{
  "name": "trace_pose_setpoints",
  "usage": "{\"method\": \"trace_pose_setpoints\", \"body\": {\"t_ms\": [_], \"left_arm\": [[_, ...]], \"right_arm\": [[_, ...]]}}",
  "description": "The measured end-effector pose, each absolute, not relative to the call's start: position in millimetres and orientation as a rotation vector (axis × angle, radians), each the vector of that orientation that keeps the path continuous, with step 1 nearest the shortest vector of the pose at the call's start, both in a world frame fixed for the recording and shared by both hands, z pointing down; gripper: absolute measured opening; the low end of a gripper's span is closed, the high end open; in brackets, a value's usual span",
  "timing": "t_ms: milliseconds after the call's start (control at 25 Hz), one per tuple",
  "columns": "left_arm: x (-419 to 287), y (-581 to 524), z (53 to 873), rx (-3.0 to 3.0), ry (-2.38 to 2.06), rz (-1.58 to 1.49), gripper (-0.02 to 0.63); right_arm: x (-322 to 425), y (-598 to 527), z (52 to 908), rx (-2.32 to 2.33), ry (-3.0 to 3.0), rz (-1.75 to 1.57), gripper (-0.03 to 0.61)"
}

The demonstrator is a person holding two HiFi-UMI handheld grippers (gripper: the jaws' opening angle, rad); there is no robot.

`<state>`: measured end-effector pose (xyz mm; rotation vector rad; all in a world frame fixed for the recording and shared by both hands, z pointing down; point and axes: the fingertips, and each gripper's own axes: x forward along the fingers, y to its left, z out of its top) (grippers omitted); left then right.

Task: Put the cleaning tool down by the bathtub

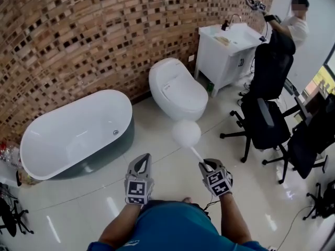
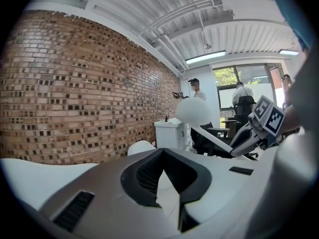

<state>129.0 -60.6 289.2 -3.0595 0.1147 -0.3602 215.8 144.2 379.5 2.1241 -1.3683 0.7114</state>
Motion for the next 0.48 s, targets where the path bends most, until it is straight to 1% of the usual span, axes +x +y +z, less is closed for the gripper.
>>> {"method": "trace_pose_setpoints", "body": {"t_ms": [200,480], "left_arm": [[90,-145,290,-3.071,0.237,-0.351,0.0],[17,-230,293,-3.074,0.449,-0.359,0.0]], "right_arm": [[186,56,376,2.044,-1.434,0.665,0.089],[147,-46,378,1.909,-1.544,0.608,0.089]]}}
